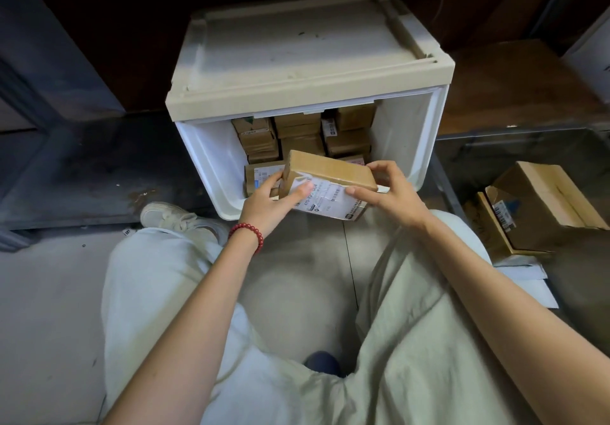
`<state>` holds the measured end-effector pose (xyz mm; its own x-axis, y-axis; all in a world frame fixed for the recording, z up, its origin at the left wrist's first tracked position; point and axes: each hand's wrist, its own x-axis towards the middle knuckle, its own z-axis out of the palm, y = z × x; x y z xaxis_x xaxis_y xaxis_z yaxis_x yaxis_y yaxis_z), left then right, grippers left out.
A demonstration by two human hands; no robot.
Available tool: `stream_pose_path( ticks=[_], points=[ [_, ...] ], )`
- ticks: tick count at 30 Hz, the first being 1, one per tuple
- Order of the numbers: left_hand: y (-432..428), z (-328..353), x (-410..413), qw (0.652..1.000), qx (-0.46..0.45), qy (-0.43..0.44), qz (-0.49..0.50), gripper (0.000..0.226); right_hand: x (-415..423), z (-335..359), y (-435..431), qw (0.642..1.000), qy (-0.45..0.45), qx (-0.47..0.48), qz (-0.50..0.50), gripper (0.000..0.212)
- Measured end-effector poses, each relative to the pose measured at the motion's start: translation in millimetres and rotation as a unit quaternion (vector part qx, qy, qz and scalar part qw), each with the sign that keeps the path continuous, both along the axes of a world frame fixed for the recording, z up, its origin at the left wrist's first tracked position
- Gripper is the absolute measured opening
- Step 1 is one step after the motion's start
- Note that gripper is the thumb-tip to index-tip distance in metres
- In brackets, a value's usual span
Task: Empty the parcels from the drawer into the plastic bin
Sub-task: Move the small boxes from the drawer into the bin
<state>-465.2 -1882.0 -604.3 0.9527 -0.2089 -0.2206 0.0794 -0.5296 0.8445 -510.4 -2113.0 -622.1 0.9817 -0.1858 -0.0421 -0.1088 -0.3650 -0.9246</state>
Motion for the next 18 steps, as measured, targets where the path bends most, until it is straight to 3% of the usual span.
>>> stream_pose_path(
  ticks=[3,5,8,14,18],
  points=[
    [-20,8,-4,0.998,-0.013,-0.051,-0.021,0.056,-12,14,-16,0.996,-0.002,0.084,-0.008,0.070],
    [-38,11,-2,0.995,-0.008,-0.083,-0.060,0.043,-21,22,-35,0.995,-0.021,0.089,-0.028,0.067],
    [-75,13,2,0.988,-0.008,-0.109,-0.107,0.056,-38,33,-68,0.996,-0.043,0.039,-0.073,0.066],
    [-187,23,1,0.968,-0.007,-0.170,-0.185,0.055,-85,32,-128,0.969,-0.084,-0.029,-0.229,0.060],
    [-252,13,-7,0.959,0.031,-0.143,-0.245,0.051,-115,6,-161,0.945,-0.072,-0.035,-0.316,0.062]
  ],
)
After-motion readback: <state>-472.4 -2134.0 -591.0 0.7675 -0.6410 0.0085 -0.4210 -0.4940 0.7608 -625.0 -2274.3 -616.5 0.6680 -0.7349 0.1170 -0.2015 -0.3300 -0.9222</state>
